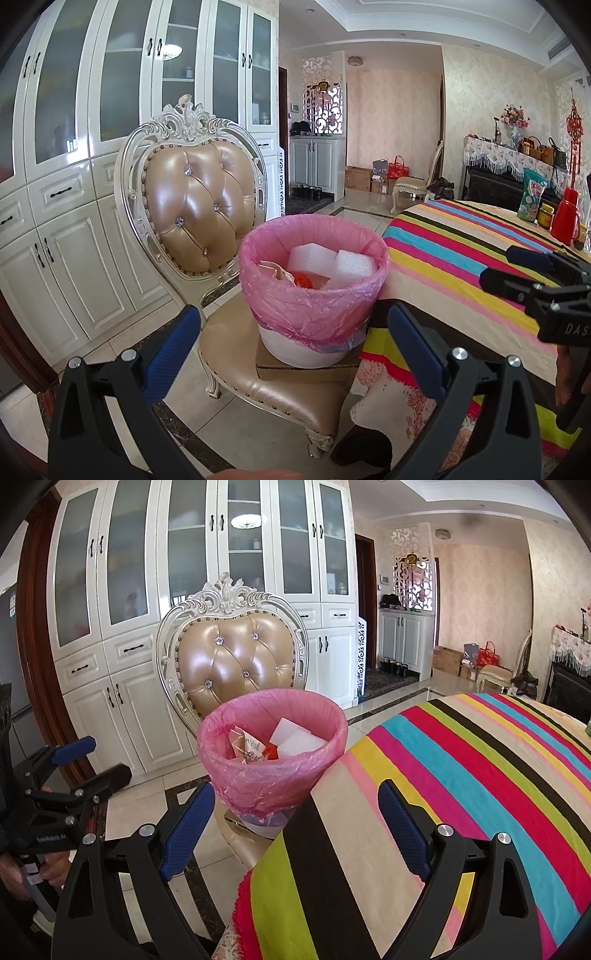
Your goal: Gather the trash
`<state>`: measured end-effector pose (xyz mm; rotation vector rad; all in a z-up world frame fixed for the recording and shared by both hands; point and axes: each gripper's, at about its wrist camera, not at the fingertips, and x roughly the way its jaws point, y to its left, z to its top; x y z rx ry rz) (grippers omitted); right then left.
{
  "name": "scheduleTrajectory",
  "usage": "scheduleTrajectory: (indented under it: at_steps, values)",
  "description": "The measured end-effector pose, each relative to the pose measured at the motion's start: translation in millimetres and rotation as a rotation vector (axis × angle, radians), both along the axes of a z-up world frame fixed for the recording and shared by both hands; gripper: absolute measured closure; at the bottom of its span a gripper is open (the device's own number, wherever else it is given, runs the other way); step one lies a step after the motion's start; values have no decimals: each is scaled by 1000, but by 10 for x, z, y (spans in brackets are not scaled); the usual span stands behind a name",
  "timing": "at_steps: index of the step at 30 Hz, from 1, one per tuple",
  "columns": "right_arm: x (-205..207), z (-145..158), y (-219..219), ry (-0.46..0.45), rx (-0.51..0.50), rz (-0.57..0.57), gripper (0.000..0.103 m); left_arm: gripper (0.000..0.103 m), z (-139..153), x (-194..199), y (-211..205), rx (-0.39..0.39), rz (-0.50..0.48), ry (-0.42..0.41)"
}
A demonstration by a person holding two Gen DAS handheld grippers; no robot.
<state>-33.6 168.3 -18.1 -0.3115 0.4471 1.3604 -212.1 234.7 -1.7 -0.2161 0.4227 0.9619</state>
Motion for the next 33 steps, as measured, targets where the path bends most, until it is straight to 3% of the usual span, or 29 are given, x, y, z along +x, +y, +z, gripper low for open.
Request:
scheduleTrajectory:
  at_steps: [33]
  values:
    - [-56,-50,12,-8,-1,6,18,5,40,13,-19,11,3,4]
